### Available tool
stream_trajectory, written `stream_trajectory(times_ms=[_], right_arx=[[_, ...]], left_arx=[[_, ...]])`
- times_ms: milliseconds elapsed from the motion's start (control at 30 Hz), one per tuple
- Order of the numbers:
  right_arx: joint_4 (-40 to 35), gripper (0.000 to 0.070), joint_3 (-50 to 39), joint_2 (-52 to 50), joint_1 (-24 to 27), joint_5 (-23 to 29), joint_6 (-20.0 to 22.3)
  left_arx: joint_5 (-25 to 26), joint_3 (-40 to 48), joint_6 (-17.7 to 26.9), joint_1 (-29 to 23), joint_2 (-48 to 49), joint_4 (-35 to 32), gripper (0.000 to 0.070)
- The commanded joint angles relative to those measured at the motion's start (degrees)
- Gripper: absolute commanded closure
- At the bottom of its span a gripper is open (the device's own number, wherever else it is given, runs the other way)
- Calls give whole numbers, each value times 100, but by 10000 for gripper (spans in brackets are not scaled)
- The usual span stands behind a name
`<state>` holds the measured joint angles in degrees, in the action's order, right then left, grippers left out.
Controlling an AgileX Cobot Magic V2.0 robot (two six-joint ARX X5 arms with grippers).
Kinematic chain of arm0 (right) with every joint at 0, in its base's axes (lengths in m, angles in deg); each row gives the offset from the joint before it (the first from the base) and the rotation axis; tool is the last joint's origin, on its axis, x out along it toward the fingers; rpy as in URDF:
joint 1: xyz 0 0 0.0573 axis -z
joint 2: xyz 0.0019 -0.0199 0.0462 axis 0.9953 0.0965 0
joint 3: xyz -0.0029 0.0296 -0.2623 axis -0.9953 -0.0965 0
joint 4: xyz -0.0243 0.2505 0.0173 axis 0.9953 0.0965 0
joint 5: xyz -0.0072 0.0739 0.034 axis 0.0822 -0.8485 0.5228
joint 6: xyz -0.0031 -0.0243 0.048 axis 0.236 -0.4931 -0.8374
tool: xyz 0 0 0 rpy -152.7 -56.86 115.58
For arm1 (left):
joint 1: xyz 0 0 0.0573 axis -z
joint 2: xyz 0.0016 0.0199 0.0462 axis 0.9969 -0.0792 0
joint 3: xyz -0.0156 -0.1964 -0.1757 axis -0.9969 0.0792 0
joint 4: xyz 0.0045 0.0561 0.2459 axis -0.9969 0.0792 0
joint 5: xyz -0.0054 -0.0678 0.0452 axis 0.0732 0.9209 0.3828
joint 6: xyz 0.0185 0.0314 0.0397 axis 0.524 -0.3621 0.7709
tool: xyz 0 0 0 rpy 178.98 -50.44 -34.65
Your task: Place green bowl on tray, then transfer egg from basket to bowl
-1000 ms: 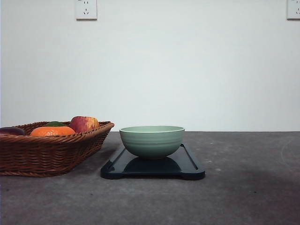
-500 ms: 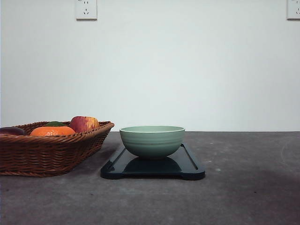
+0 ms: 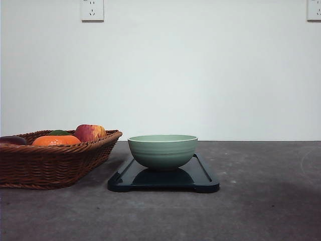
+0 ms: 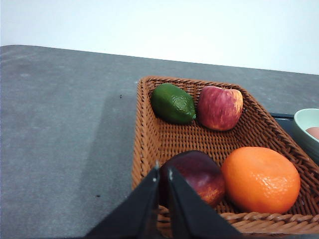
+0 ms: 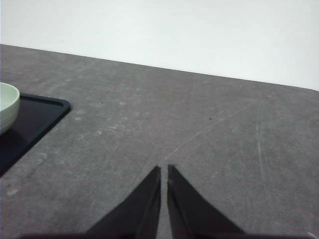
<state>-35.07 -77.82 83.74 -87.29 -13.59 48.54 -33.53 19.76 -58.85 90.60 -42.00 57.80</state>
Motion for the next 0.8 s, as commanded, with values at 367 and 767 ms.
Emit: stream_trajectory(times_ms=[367, 767], right_arx=[[-59, 683, -22, 0, 2, 4, -55], [-59, 683, -22, 0, 2, 4, -55]], left_arx=[[-4, 107, 70, 7, 7, -76, 681], [-4, 107, 70, 7, 9, -76, 681]])
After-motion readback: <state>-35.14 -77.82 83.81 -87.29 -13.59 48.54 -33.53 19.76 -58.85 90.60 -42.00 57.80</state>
